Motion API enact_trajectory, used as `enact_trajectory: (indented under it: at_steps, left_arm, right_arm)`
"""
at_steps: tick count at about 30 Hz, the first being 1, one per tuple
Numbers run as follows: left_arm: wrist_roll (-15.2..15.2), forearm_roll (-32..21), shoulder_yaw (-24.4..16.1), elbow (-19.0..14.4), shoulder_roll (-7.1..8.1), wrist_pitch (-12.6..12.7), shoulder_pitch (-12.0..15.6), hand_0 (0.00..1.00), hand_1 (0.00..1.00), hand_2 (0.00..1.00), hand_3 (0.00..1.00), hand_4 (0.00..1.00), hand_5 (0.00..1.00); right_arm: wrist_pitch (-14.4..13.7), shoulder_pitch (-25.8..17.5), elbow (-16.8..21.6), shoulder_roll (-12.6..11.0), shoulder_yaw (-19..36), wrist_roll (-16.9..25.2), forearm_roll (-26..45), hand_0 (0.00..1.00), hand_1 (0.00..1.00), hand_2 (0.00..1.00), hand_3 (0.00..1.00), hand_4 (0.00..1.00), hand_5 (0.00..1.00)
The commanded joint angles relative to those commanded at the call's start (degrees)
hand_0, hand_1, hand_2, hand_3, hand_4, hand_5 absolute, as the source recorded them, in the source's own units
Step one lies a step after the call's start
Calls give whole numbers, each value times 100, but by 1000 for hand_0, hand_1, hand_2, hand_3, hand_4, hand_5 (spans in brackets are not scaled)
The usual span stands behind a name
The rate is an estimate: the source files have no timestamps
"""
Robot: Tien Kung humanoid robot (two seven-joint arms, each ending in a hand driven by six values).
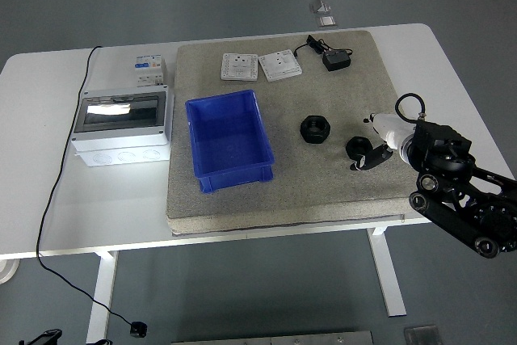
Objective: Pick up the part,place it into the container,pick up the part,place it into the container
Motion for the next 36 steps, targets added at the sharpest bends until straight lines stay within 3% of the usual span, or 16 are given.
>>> enact_trajectory:
  at_steps: [4, 5, 10, 11, 22, 23, 36]
  left_arm:
    - [14, 26, -16, -2, -5, -7, -1, 694, 683, 659, 715, 807, 815]
    - [17, 33, -19, -2, -6, -9, -2, 694, 683, 659, 714, 806, 813]
    - [6, 68, -28, 0, -10, -18, -9, 694, 683, 659, 714, 806, 813]
    - [-1, 71, -27, 1, -11, -17, -10, 694, 683, 661, 714, 806, 814]
    - [16, 218, -96, -2, -25, -30, -12, 694, 683, 660, 713, 806, 812]
    - [22, 236, -105, -3, -29, -31, -12, 694, 683, 661, 710, 803, 811]
    - [115, 347, -176, -17, -73, -33, -9, 695, 683, 669, 707, 797, 811]
  right_arm:
    - [-282, 31, -193, 53, -87, 40, -7, 464, 627, 835, 862, 961, 393]
    - [-360, 40, -247, 67, -112, 72, -14, 393, 485, 717, 767, 737, 238]
    - [-639, 59, -551, 141, -243, 302, 18, 393, 485, 717, 767, 737, 238]
    - [-669, 54, -597, 154, -269, 345, 34, 359, 432, 650, 669, 554, 146]
    - [-886, 8, -709, 223, -420, 638, 67, 337, 389, 593, 634, 497, 109]
    - [-925, 8, -708, 222, -421, 672, 53, 315, 359, 523, 577, 465, 65]
    - [-1378, 221, -388, 100, -231, 1054, 67, 306, 348, 506, 571, 423, 33]
